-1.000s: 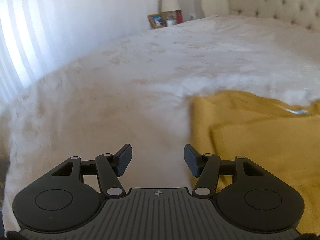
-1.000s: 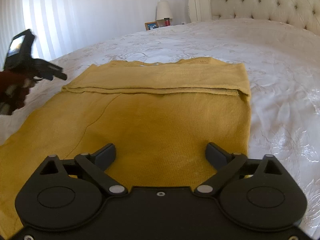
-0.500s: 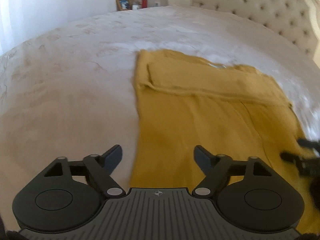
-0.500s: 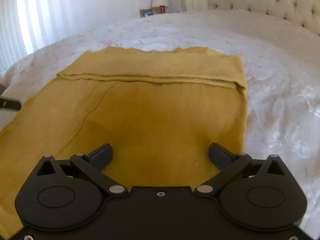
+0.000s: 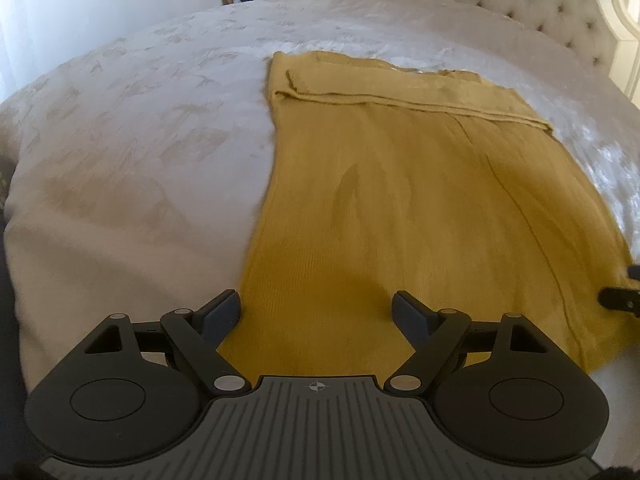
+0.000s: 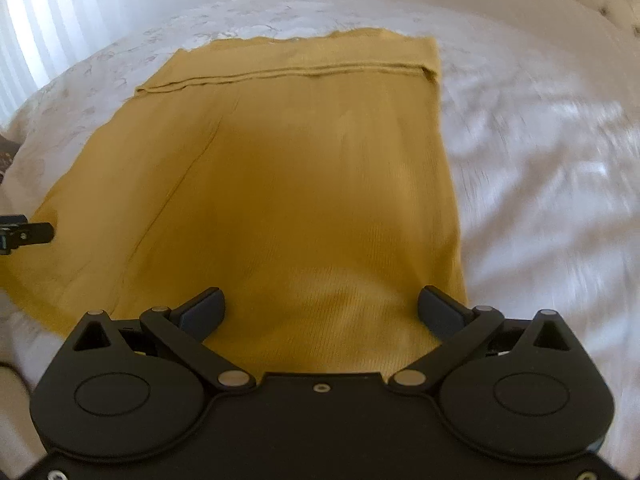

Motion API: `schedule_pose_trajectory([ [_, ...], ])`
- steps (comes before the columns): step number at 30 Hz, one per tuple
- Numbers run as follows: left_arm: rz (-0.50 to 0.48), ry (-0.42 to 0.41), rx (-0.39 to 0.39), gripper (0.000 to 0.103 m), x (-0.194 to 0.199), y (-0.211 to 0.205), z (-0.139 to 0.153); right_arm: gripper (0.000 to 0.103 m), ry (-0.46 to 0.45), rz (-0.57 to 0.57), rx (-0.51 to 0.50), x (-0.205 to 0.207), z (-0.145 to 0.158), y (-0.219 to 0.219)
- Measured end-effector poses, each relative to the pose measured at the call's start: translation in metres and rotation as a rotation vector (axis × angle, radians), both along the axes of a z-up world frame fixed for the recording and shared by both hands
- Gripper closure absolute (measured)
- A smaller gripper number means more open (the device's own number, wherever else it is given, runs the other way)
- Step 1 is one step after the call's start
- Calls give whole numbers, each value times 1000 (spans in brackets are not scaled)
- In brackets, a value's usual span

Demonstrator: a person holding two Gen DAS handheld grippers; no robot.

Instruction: Fold small clothes

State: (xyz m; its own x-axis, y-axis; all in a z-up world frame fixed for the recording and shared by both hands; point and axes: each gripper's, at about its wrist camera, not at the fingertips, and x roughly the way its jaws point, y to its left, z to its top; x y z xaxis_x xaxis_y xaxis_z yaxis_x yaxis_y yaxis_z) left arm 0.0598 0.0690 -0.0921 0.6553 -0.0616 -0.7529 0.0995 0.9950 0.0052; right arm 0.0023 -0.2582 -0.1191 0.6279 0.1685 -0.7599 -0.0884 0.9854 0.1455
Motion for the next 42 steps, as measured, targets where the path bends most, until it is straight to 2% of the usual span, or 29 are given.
schedule_pose_trajectory([
  [7,-4,42,-17,17,-22,11,-8,1,8,-62,71,-37,6,-6],
  [12,-8,11,-24,17,-31,19,-1,1,-72,-105,108,-56,22,-16],
  [15,11,-24,-23,17,-31,24,3,1,-101,-143,115,-53,27,-28],
  [20,50,-22,-34,17,-22,31,2,1,-37,-181,163,-38,12,-39],
  [25,33,18,-50,14,-15,33,-10,0,8,-160,189,-32,-2,-35],
  [30,14,25,-56,1,-14,28,-22,0,2,-151,225,-36,-8,-34],
  [38,24,-6,-38,0,-17,23,-29,0,-25,-178,337,-40,-12,-49],
  [42,18,-7,-59,0,-17,28,-28,0,-35,-168,322,-42,-12,-46],
])
